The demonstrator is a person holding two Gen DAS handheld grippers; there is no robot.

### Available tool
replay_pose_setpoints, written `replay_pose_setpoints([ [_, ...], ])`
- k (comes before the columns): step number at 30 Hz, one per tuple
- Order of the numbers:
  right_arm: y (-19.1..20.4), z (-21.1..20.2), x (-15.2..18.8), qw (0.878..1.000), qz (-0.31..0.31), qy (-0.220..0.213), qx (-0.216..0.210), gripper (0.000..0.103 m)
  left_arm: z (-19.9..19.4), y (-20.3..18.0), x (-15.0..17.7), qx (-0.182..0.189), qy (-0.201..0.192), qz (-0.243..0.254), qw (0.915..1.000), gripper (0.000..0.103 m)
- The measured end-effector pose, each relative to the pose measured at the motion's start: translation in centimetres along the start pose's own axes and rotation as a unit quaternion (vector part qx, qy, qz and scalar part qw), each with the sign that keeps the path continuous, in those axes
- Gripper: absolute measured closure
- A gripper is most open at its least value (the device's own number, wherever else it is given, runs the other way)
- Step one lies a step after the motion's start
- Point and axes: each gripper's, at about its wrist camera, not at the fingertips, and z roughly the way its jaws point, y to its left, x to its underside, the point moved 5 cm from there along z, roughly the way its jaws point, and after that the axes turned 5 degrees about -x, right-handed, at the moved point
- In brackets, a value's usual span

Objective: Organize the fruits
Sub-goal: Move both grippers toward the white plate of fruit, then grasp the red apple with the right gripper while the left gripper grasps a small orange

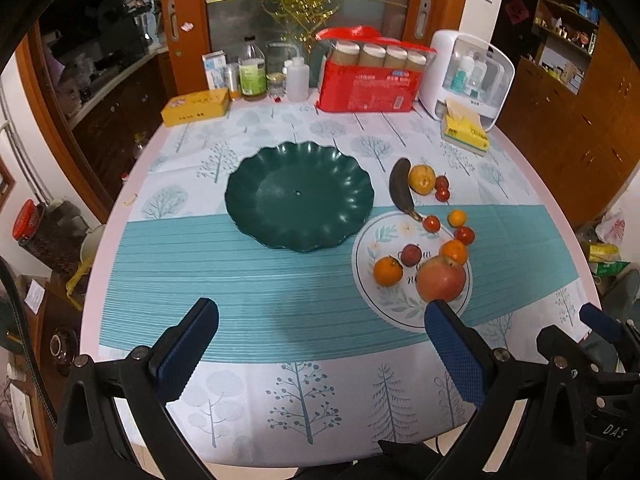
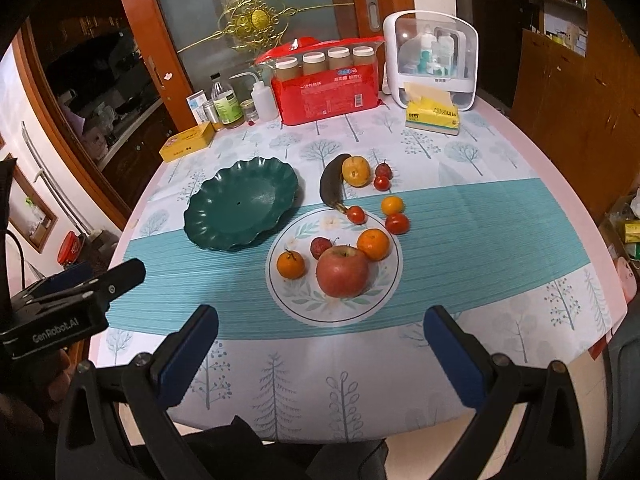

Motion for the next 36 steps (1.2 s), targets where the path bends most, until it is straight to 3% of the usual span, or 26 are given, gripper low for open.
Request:
replay_pose_setpoints([
  [10, -0.3, 2.8, -0.4, 0.999, -0.004, 0.031, -0.017, 0.000, 3.8, -1.7, -1.1, 0.028, 0.041, 0.029, 0.9983, 0.001],
  [22, -4.0, 9.7, -1.0, 0.991, 0.049, 0.108, -0.055, 0.000, 11.2, -5.0, -2.5, 0.039, 0.120, 0.048, 0.9908, 0.004],
  [30, -6.9, 15.2, -0.7, 0.973, 0.117, 0.178, -0.087, 0.000, 16.3, -6.3, -2.6, 0.048, 0.178, 0.029, 0.9825, 0.008],
  [36, -7.8, 18.5, -0.2, 0.960, 0.131, 0.222, -0.109, 0.004, 19.8, -7.6, -2.0, 0.048, 0.224, 0.012, 0.9734, 0.012],
])
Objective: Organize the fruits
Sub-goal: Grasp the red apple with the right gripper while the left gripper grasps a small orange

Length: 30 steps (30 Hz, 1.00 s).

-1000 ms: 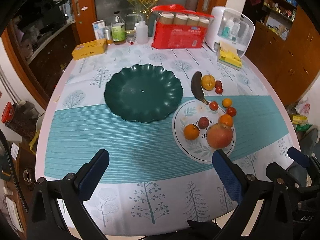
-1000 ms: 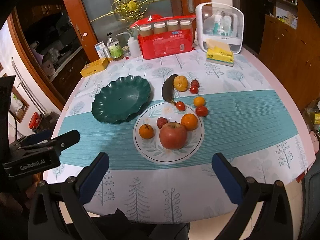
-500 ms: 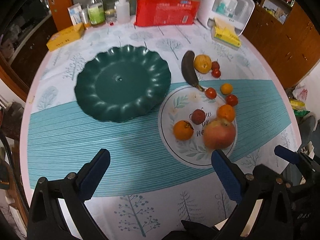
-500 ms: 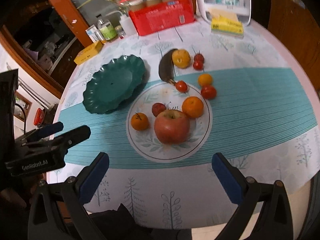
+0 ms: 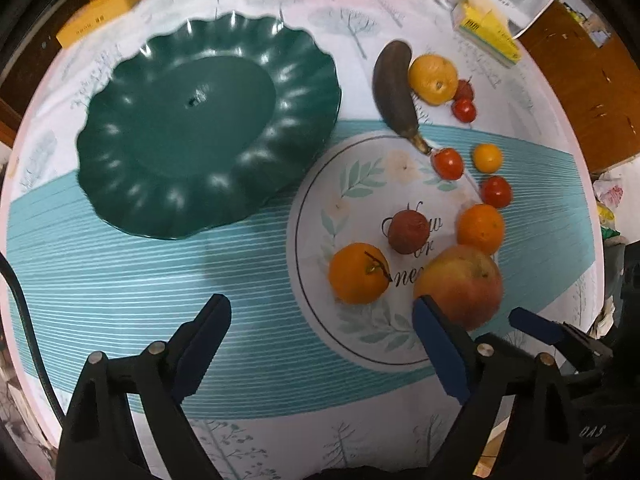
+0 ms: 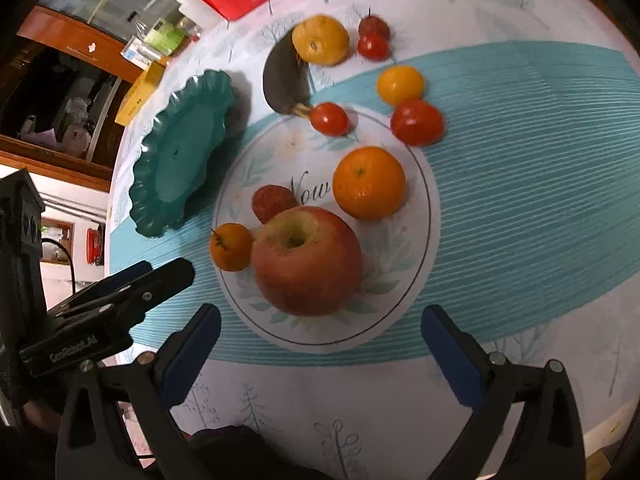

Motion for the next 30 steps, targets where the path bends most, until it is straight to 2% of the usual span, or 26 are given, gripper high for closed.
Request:
replay_pose_setpoints([
  [9, 0.0, 2.6, -0.9, 0.998, -0.021, 0.056, -0.024, 0.017, 3.7, -1.1, -1.0, 0.007, 0.052, -0.030, 0.9981, 0.021],
  [14, 0.2, 3.3, -1.2, 0.996, -0.029, 0.080, -0.034, 0.027, 5.2, -1.3, -1.4, 0.006, 0.078, -0.048, 0.9958, 0.033],
  [19, 0.5, 3.7, -1.4, 0.994, -0.036, 0.097, -0.042, 0.032, 6.0, -1.9, -2.2, 0.003, 0.078, -0.052, 0.9956, 0.042],
  [22, 0.5, 3.8, -1.6, 0.993, -0.038, 0.105, -0.039, 0.035, 6.3, -2.2, -2.4, 0.001, 0.080, -0.054, 0.9953, 0.053],
  [25, 0.4, 3.9, -1.9, 0.993, -0.036, 0.109, -0.036, 0.039, 6.0, -3.0, -2.9, 0.016, 0.086, -0.063, 0.9942, 0.064],
  [30, 0.5, 3.9, -2.0, 0.992, -0.042, 0.115, -0.028, 0.040, 5.9, -4.0, -3.1, 0.015, 0.092, -0.067, 0.9933, 0.065],
])
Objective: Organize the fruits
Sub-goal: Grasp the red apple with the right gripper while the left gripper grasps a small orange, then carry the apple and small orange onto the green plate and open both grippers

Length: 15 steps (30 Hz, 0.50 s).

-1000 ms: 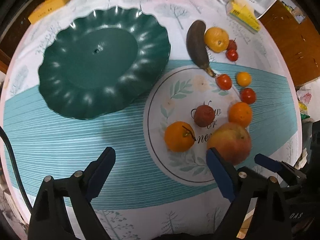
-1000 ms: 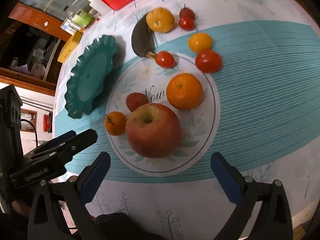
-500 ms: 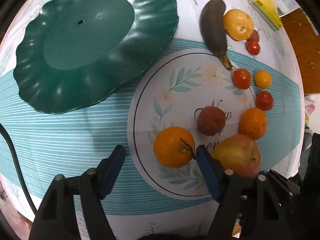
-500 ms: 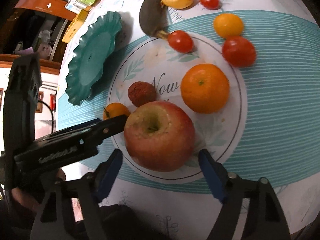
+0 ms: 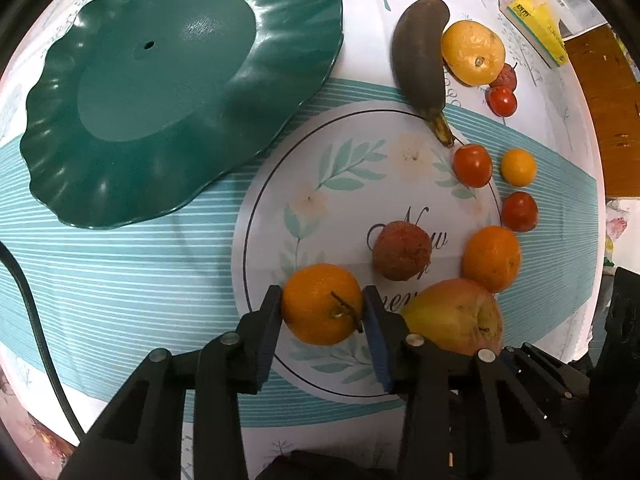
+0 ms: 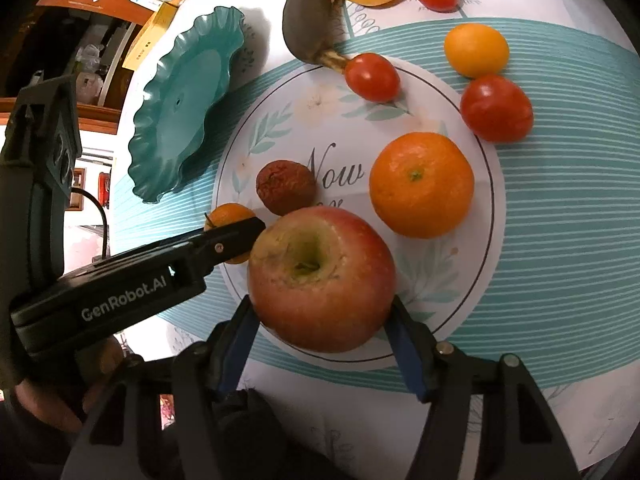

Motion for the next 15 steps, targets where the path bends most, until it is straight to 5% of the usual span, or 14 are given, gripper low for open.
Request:
replay_pose_setpoints([
  [15, 2.1, -0.6, 0.9, 0.999, -0.017, -0.043, 0.019, 0.042, -3.8, 2.3, 0.7, 0.008, -0.043, 0.033, 0.9985, 0.065],
])
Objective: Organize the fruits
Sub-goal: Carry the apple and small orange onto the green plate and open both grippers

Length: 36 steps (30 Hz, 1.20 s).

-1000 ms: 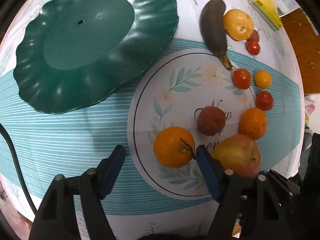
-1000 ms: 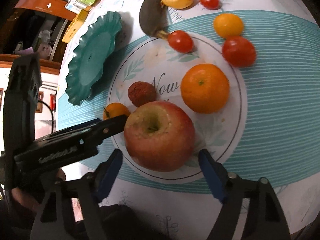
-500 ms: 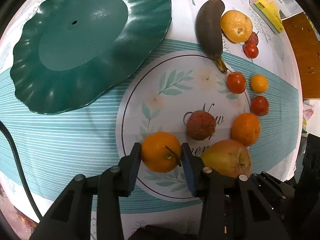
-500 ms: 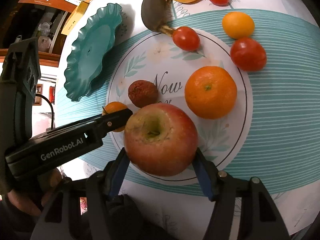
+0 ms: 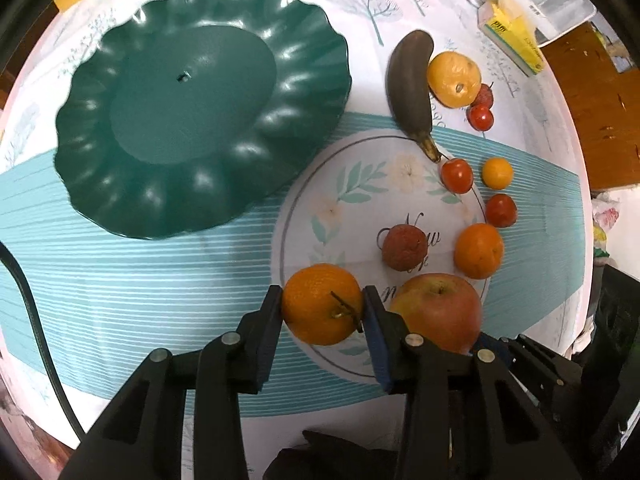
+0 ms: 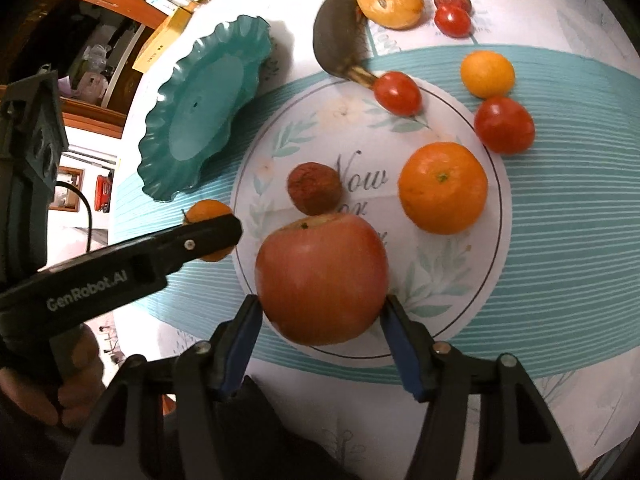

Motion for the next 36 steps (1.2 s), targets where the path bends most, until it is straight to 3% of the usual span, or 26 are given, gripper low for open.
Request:
replay_pose_setpoints([
  [14, 2.1, 1.4, -0.4, 0.995, 0.021, -0.067, 0.076, 0.037, -4.3, 7.3, 2.2, 0.010, -0.027, 0.033, 0.9990, 0.065],
  [23, 3.2, 1.7, -1.2, 0.985, 0.023, -0.111, 0.132, 0.038, -6.8, 12.7, 1.1, 0.014, -0.053, 0.030, 0.9981, 0.065],
  [30, 2.8, 1.1, -1.2, 0.981, 0.080, -0.137, 0.114, 0.039, -7.5, 14.9, -1.0, 0.015, -0.072, 0.040, 0.9965, 0.065],
  [36, 4.3, -0.3, -1.7, 0.976, 0.087, -0.163, 0.115, 0.039, -7.9, 15.8, -3.5, 0.018, -0.087, 0.055, 0.9945, 0.065],
])
